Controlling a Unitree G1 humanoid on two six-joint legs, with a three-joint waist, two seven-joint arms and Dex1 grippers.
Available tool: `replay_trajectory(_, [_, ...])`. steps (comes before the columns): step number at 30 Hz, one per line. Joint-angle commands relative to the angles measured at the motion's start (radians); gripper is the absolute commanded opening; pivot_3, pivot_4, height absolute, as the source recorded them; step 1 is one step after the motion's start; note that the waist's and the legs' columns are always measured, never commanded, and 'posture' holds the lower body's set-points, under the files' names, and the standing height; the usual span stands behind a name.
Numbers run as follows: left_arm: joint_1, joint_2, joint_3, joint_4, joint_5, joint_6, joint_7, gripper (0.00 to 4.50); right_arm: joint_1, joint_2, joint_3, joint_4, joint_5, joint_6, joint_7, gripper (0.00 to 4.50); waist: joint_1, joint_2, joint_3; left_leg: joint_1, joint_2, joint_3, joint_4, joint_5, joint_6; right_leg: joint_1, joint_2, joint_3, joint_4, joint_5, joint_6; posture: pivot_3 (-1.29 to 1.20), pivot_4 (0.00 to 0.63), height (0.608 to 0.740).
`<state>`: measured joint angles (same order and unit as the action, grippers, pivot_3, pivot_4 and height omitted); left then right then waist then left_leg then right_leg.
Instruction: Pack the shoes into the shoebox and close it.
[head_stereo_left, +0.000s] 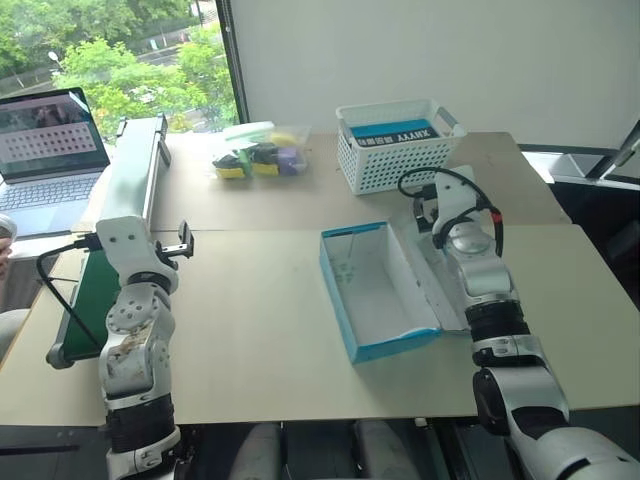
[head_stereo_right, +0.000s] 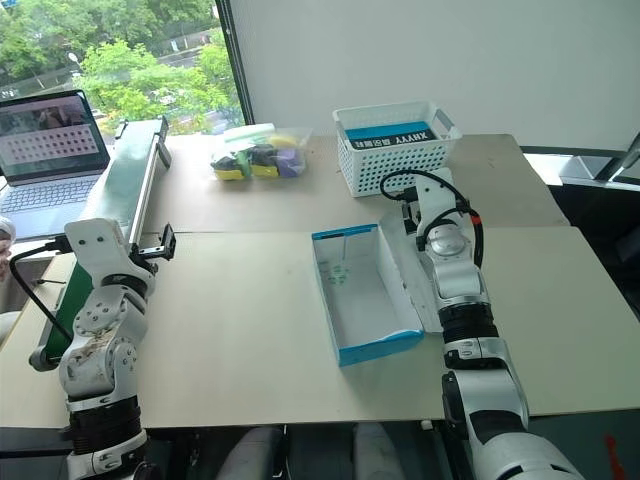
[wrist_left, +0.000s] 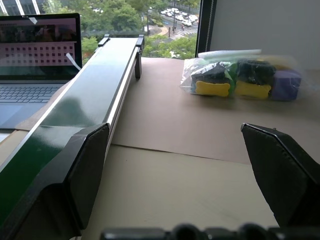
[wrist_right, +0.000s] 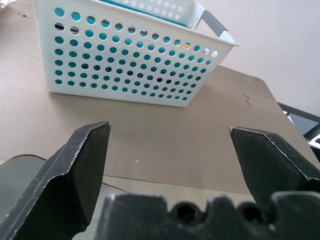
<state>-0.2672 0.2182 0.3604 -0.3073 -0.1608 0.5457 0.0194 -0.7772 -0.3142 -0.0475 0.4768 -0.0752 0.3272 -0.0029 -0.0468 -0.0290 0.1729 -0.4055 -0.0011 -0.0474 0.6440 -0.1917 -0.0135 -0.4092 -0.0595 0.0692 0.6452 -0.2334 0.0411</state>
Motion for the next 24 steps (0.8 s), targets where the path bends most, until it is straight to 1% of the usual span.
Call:
replay_trajectory(1, [0.012, 0.011, -0.013, -0.021, -0.004, 0.013, -0.008, 4.5, -0.007, 0.003, -0.009, -0.093, 0.003, -0.011, 0.002, 4.47, 0.0, 0.0, 0.0, 0.0, 0.0, 0.0, 0.0, 0.0, 0.0, 0.0, 0.0, 0.0, 0.0, 0.0, 0.0, 0.0, 0.15, 0.737])
replay_trajectory(4, [0.056, 0.005, 0.006, -0.064, -0.03, 0.031, -0.02, 4.5, -0.051, 0.039, -0.004, -0.209, 0.078, -0.055, 0.092, 4.47, -0.007, 0.0, 0.0, 0.0, 0.0, 0.001, -0.001, 0.0, 0.0, -0.001, 0.0, 0.001, 0.0, 0.0, 0.0, 0.0, 0.15, 0.737])
replay_trajectory(6, [0.079, 0.023, 0.012, -0.094, -0.03, 0.05, -0.028, 4.5, -0.086, 0.062, -0.007, -0.271, 0.151, -0.033, 0.176, 4.47, -0.017, 0.0, 0.0, -0.001, 0.001, 0.001, -0.001, 0.0, 0.0, -0.003, 0.0, 0.001, 0.0, 0.0, 0.0, 0.0, 0.15, 0.737])
replay_trajectory(7, [0.097, 0.034, 0.036, -0.123, -0.045, 0.071, -0.032, 4.5, -0.114, 0.071, 0.0, -0.318, 0.221, 0.01, 0.262, 4.47, -0.021, 0.0, 0.0, -0.003, 0.001, 0.001, -0.001, 0.0, 0.0, -0.005, 0.0, 0.001, 0.001, 0.0, 0.0, 0.0, 0.15, 0.737])
replay_trajectory(10, [0.13, 0.068, 0.084, -0.193, -0.086, 0.133, -0.053, 4.5, -0.163, 0.069, 0.03, -0.412, 0.348, 0.102, 0.45, 4.47, -0.025, 0.0, 0.0, -0.009, 0.001, 0.0, -0.001, 0.0, 0.0, -0.012, 0.001, 0.001, 0.003, 0.001, -0.001, 0.0, 0.15, 0.737])
replay_trajectory(11, [0.141, 0.088, 0.098, -0.214, -0.103, 0.162, -0.069, 4.5, -0.169, 0.06, 0.052, -0.448, 0.392, 0.144, 0.521, 4.47, -0.024, 0.0, 0.0, -0.009, 0.002, 0.0, -0.001, 0.0, 0.0, -0.012, 0.001, 0.001, 0.003, 0.001, -0.001, 0.0, 0.15, 0.737])
replay_trajectory(13, [0.164, 0.135, 0.155, -0.243, -0.135, 0.214, -0.095, 4.5, -0.155, 0.034, 0.126, -0.543, 0.494, 0.229, 0.696, 4.47, -0.022, 0.0, 0.0, -0.009, 0.002, -0.001, -0.001, 0.0, 0.0, -0.012, 0.001, -0.001, 0.002, 0.001, -0.001, 0.0, 0.15, 0.737])
replay_trajectory(15, [0.188, 0.17, 0.205, -0.253, -0.172, 0.247, -0.122, 4.5, -0.119, 0.003, 0.195, -0.615, 0.553, 0.273, 0.827, 4.47, -0.02, 0.0, 0.0, -0.009, 0.002, -0.002, -0.002, -0.001, 0.001, -0.012, 0.001, -0.001, 0.001, 0.001, -0.001, 0.0, 0.15, 0.737])
replay_trajectory(16, [0.195, 0.18, 0.219, -0.255, -0.185, 0.256, -0.13, 4.5, -0.108, -0.01, 0.214, -0.631, 0.563, 0.282, 0.86, 4.47, -0.018, -0.001, 0.0, -0.009, 0.002, -0.002, -0.002, -0.001, 0.001, -0.012, 0.001, -0.001, 0.001, 0.0, -0.001, 0.0, 0.15, 0.737])
replay_trajectory(19, [0.262, 0.223, 0.285, -0.227, -0.197, 0.271, -0.167, 4.5, -0.033, -0.096, 0.387, -0.674, 0.472, 0.232, 0.988, 4.47, -0.011, -0.001, -0.001, -0.009, 0.001, -0.002, -0.001, -0.001, 0.001, -0.011, 0.0, -0.002, 0.001, 0.0, -0.001, 0.0, 0.15, 0.737])
replay_trajectory(21, [0.3, 0.233, 0.337, -0.212, -0.209, 0.266, -0.177, 4.5, 0.007, -0.12, 0.464, -0.675, 0.401, 0.178, 1.002, 4.47, -0.011, -0.002, -0.001, -0.009, 0.002, -0.002, -0.001, -0.001, 0.001, -0.011, 0.0, -0.002, 0.001, 0.0, -0.002, 0.0, 0.15, 0.737])
replay_trajectory(24, [0.336, 0.226, 0.373, -0.195, -0.226, 0.254, -0.187, 4.5, 0.04, -0.09, 0.445, -0.667, 0.408, 0.175, 0.975, 4.47, -0.009, -0.002, -0.001, -0.009, 0.002, -0.001, -0.001, -0.001, 0.001, -0.013, 0.0, -0.002, 0.001, -0.001, -0.003, 0.0, 0.15, 0.737])
